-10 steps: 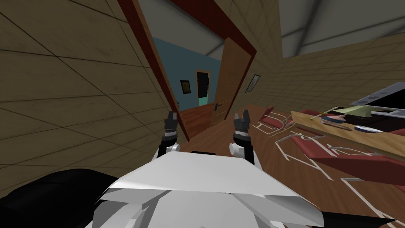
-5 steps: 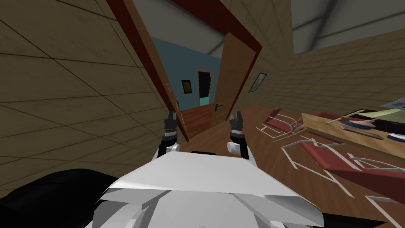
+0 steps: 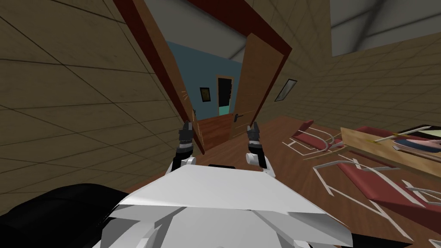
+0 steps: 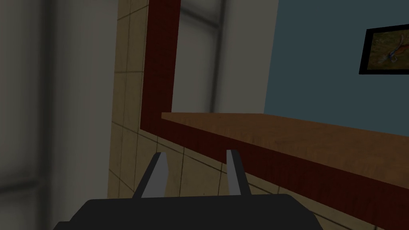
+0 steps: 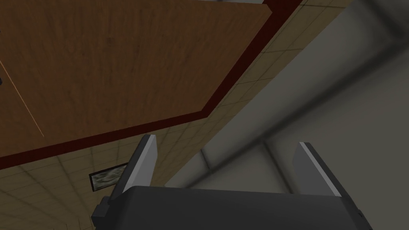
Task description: Push the door open
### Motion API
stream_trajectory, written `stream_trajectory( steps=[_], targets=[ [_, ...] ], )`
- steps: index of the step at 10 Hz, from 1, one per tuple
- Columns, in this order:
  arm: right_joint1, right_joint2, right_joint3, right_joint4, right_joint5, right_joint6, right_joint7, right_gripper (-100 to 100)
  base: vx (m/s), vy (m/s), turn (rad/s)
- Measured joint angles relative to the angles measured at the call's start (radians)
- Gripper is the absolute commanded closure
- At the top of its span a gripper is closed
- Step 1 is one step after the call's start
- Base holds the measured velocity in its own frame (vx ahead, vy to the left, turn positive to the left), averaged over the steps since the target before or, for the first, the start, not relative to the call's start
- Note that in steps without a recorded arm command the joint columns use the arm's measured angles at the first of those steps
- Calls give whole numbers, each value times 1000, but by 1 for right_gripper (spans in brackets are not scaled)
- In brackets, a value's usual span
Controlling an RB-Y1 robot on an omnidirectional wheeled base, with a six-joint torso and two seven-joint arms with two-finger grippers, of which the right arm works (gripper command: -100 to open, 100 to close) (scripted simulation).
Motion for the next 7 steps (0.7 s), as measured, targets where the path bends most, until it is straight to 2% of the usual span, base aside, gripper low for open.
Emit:
stream_trajectory(
  steps=[2, 4, 7],
  targets=[
    [-33, -13, 5, 59, -8, -4, -9, -100, 78, -108, 109],
    [-50, -20, 14, 101, -12, -11, -14, -100, 35, -73, 55],
    [-94, -37, 21, 177, -23, -10, -26, -100, 51, -90, 92]
  ],
)
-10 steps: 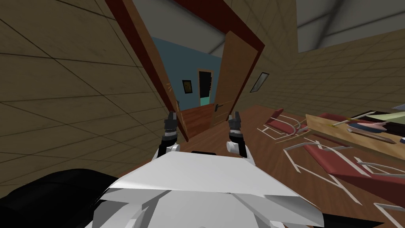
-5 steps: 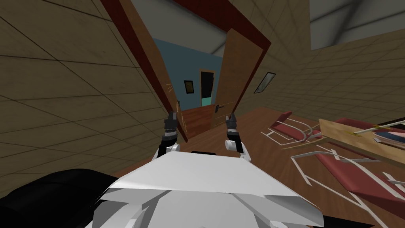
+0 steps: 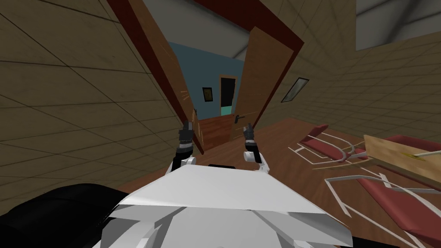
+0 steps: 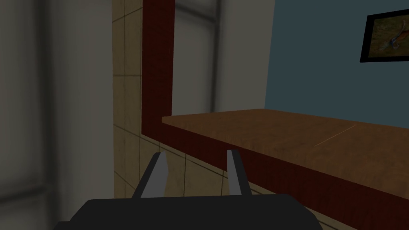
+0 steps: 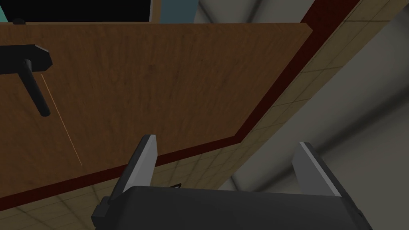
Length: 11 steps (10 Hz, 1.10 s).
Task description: Push the door open
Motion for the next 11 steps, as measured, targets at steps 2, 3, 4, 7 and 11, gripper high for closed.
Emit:
stream_trajectory(
  steps=[2, 3, 4, 7, 11],
  targets=[
    [-28, -11, 0, 47, -7, -1, -7, -100, 50, -79, 92],
    [-43, -18, 2, 74, -11, 0, -13, -100, 64, -114, 147],
    [-68, -25, 3, 108, -16, 1, -18, -100, 60, -113, 108],
    [-118, -43, 15, 203, -30, -3, -32, -100, 54, -107, 100],
    [-158, -59, 21, 280, -40, -5, -44, -100, 30, -63, 79]
  ],
)
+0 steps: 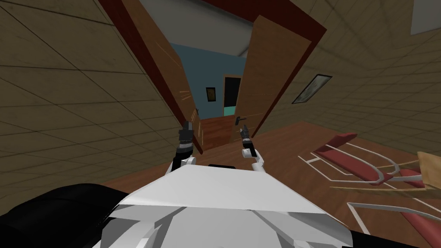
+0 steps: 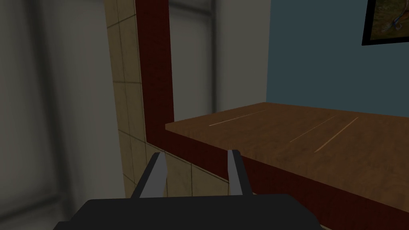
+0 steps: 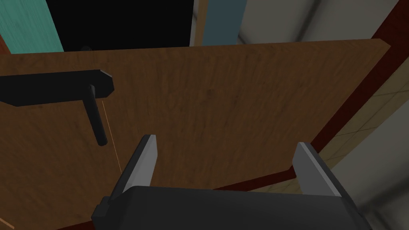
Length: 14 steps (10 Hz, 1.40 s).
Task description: Push the door open
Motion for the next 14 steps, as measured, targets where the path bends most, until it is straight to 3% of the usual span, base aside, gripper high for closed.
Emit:
stream_trajectory(
  steps=[10, 14],
  targets=[
    [-144, -53, 25, 273, -38, -18, -44, -100, 39, -103, 97],
    [-209, -76, 36, 380, -57, -9, -62, -100, 40, -118, 100]
  ],
)
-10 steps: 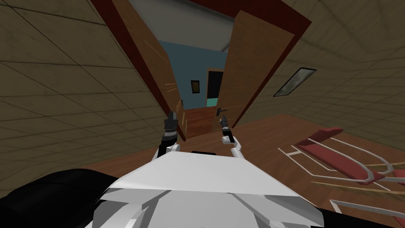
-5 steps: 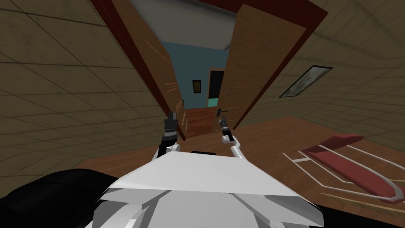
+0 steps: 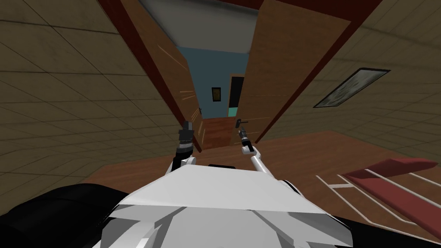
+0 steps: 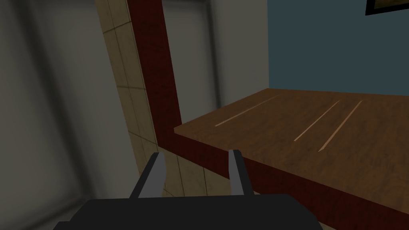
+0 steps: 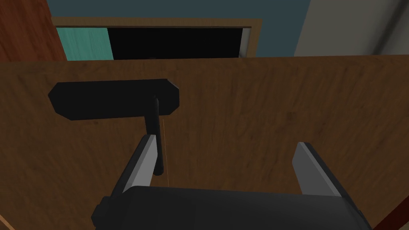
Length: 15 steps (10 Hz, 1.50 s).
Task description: Push the door open
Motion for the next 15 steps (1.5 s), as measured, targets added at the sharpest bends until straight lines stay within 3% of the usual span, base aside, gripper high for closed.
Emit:
stream_trajectory(
  steps=[3, 7, 15],
  targets=[
    [-32, -9, 7, 69, -8, -8, -8, -100, 23, -92, 101],
    [-103, -32, 17, 196, -25, -17, -30, -100, 16, -126, 98],
    [-195, -60, 32, 359, -51, -12, -54, -100, 6, -105, 75]
  ],
)
